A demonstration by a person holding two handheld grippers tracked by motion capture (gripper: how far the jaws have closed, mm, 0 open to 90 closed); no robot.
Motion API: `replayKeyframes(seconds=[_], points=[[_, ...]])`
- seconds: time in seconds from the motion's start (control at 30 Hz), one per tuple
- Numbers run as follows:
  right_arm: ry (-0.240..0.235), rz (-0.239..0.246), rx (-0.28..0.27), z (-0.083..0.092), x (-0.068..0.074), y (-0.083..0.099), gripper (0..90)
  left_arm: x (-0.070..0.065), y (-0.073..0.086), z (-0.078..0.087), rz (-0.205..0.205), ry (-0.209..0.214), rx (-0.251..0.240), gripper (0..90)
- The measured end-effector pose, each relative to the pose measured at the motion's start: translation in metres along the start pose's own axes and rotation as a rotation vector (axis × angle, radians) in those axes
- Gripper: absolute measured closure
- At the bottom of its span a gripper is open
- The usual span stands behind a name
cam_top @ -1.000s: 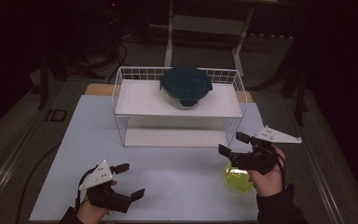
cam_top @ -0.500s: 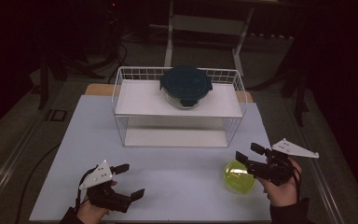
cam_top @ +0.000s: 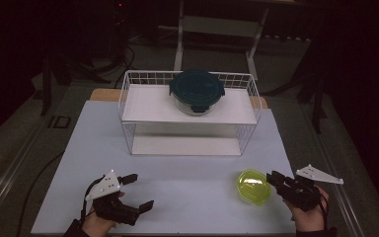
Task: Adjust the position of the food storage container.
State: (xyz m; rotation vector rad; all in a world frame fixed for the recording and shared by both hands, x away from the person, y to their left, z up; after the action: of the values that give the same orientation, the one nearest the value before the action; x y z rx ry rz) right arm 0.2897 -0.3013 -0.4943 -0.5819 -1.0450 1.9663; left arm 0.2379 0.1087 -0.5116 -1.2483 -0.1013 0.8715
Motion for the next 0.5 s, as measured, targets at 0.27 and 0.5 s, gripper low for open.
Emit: replayKeyframes(seconds=[0.27, 0.5], points=[[0.017, -0.063, 0.064, 0.000, -0.016, 0.032, 86.4, 0.000, 0.001, -0.001, -0.006, 0.000, 0.004, 0.0], [0.021, -0.109, 0.124, -0.006, -0.023, 0.057, 89.9, 0.000, 0.001, 0.000, -0.003, 0.003, -0.002, 0.0]])
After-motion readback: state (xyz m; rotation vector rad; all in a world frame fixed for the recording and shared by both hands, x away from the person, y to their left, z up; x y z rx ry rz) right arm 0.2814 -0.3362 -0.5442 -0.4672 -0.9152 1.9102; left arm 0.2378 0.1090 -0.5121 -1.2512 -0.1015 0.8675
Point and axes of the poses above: each handheld gripper's, and its own axes: z roughly backward along the jaws, y roughly out of its underside, x roughly to its left, the point moved 8 cm from there along -z, roughly forward along the jaws, and after that the axes turned 12 degrees about z, right-handed, at the moved point
